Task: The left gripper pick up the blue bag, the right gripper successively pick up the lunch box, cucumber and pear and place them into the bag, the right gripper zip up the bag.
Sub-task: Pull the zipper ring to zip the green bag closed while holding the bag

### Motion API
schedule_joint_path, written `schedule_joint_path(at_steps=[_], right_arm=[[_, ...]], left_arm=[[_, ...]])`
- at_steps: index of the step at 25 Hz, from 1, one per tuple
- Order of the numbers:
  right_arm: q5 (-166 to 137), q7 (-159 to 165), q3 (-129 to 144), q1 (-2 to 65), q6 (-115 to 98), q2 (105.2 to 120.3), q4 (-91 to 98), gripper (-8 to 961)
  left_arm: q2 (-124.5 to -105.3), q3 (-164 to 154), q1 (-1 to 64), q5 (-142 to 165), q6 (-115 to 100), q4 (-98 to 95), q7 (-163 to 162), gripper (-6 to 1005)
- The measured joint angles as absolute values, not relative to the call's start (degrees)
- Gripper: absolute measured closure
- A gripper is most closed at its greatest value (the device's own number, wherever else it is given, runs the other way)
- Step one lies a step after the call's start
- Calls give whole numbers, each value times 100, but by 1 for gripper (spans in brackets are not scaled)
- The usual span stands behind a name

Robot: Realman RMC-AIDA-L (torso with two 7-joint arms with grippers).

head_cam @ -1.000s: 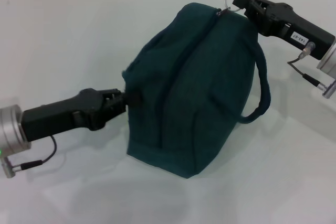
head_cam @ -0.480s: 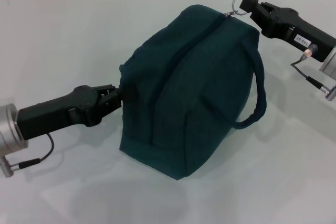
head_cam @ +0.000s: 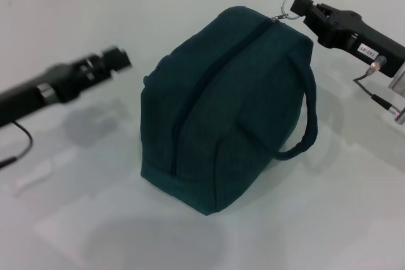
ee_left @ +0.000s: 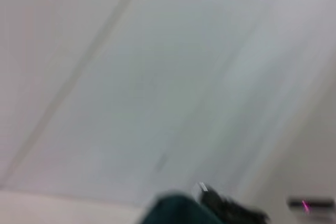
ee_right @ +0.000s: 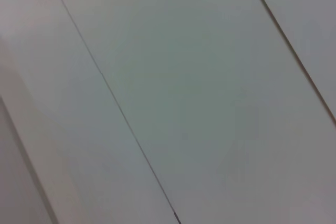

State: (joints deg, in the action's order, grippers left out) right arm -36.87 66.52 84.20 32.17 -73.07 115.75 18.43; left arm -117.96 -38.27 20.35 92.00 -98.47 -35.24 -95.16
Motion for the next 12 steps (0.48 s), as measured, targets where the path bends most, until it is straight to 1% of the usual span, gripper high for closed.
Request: schedule_joint_path(at_steps=[3, 7, 10, 12], right_arm=[[-3684, 6655, 8420, 3165, -7461, 11572, 1846, 945], [-3683, 6655, 8420, 3100, -7618, 11582, 1846, 945], [-3683, 6649, 8434, 3054, -7757, 11589, 1846, 945], [-3682, 6648, 8451, 3040, -7775, 11593, 1846, 945]], left_arm=[[-11761, -3422, 2242, 9199, -9826, -3531, -9817, 604], [-11691, -3452, 2720, 9444, -9652, -3531, -10179, 485], [-11691, -3468, 3140, 9810, -9557, -3514, -10496, 384], [-11738, -3480, 3464, 10176, -9531, -3506, -10677, 303]])
